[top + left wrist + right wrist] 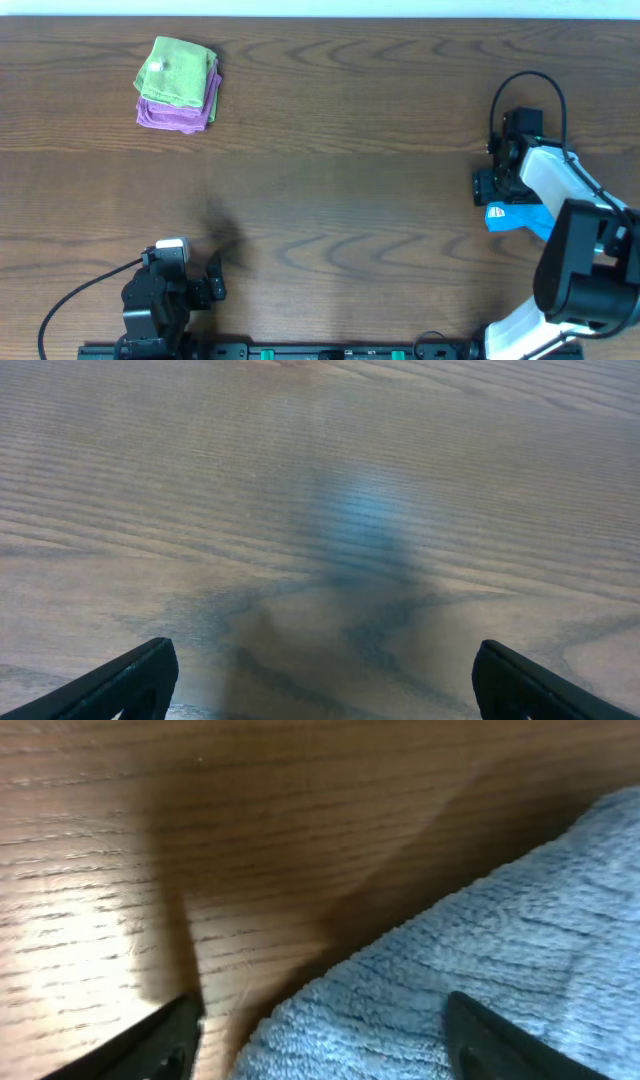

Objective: Fold the cloth
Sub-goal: 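Reach the right gripper down to the crumpled blue cloth and grasp it, then lift the blue cloth with the right gripper and drag it toward table center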

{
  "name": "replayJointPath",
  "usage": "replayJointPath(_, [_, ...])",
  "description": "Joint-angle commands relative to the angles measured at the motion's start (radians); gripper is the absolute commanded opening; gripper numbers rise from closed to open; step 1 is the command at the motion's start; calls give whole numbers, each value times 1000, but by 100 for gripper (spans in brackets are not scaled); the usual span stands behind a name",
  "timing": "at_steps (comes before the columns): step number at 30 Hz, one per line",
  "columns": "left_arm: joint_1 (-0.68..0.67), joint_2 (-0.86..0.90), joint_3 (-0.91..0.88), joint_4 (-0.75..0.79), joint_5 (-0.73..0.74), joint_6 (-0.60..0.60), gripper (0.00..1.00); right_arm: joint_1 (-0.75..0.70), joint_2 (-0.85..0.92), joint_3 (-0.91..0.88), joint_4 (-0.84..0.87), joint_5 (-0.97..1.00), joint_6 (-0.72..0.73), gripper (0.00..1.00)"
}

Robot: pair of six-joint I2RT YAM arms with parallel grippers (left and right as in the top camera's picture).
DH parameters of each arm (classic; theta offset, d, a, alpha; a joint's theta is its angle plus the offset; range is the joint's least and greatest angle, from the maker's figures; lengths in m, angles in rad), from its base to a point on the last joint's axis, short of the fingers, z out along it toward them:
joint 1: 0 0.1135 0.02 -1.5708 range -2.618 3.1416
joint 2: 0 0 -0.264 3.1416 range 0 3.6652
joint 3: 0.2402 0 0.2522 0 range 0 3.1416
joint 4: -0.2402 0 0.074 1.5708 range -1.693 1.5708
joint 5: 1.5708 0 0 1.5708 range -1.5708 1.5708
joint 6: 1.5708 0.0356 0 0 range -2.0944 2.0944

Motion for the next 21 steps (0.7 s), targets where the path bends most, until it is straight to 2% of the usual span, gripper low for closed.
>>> replayJointPath(1, [-5, -6, -8, -61, -11, 25, 95, -8, 18, 11, 3, -1, -7, 63])
replayJointPath(6, [-5, -6, -8, -61, -11, 25, 95, -8, 19, 11, 8, 0, -6, 30])
replayJointPath(9, [-5, -6, -8, -61, -11, 25, 95, -7, 19, 11, 9, 20, 15, 1])
replayJointPath(17, [-5, -6, -8, -61, -11, 25, 95, 0, 9, 17, -28, 36, 93, 1])
replayJointPath(21, [-5, -6, -8, -61, -11, 25, 95, 44, -68, 35, -76, 21, 106, 1])
